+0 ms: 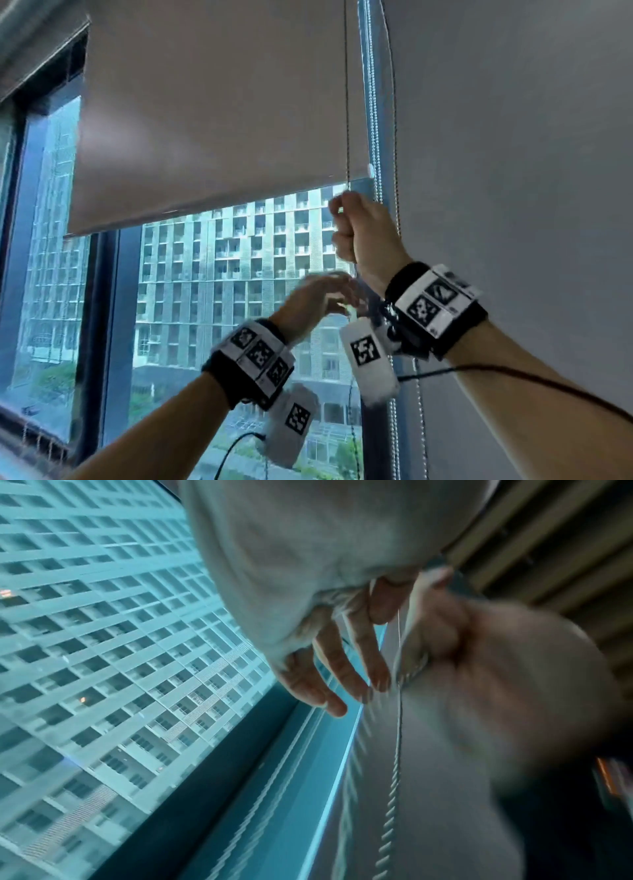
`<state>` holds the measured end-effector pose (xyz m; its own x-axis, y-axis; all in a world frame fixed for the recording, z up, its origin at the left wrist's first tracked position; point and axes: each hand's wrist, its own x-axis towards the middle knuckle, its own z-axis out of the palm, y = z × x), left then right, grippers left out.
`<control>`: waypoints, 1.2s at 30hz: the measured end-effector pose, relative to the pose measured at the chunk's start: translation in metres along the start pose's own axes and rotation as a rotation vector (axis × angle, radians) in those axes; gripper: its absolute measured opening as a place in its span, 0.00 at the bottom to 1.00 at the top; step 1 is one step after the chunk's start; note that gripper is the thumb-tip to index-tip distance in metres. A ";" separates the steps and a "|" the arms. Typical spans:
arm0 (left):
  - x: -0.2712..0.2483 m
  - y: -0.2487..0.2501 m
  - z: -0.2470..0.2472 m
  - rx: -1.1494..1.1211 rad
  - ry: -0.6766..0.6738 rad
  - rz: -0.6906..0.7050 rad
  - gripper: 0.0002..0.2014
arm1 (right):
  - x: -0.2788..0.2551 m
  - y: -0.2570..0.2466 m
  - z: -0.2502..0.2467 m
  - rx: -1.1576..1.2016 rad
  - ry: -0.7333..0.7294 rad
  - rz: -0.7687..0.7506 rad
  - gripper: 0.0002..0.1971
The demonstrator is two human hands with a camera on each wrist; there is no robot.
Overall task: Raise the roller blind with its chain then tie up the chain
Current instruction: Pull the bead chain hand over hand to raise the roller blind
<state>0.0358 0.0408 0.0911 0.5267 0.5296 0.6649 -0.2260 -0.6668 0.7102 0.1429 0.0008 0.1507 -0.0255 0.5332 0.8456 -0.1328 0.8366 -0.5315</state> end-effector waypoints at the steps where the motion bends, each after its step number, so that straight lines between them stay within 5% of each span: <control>1: 0.006 0.010 -0.008 -0.031 0.042 0.029 0.13 | -0.009 0.004 0.001 -0.017 -0.015 -0.003 0.19; 5: 0.030 0.070 -0.017 -0.125 0.121 0.107 0.23 | -0.040 0.021 0.006 -0.055 -0.097 0.069 0.17; 9: 0.052 0.119 -0.005 -0.079 0.204 0.131 0.18 | -0.083 0.049 0.006 -0.051 -0.221 0.138 0.21; 15: 0.048 0.093 0.009 0.040 0.263 0.219 0.15 | -0.067 0.047 -0.023 0.029 -0.320 0.266 0.12; 18: 0.041 0.081 0.014 0.005 0.222 0.234 0.16 | -0.027 0.020 -0.039 0.207 -0.230 0.216 0.23; 24: 0.029 0.047 0.023 -0.054 0.191 0.180 0.16 | 0.035 -0.042 -0.015 0.254 -0.081 0.083 0.15; 32: 0.024 0.033 -0.006 -0.154 0.082 0.025 0.05 | 0.013 -0.010 0.005 -0.174 -0.016 -0.094 0.17; 36: 0.030 0.048 -0.023 0.030 0.052 0.097 0.17 | -0.008 0.023 -0.002 -0.215 -0.060 -0.045 0.16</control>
<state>0.0225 0.0368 0.1501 0.4602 0.4879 0.7417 -0.2491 -0.7310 0.6353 0.1425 0.0158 0.1318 -0.0844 0.4914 0.8668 0.0786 0.8705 -0.4858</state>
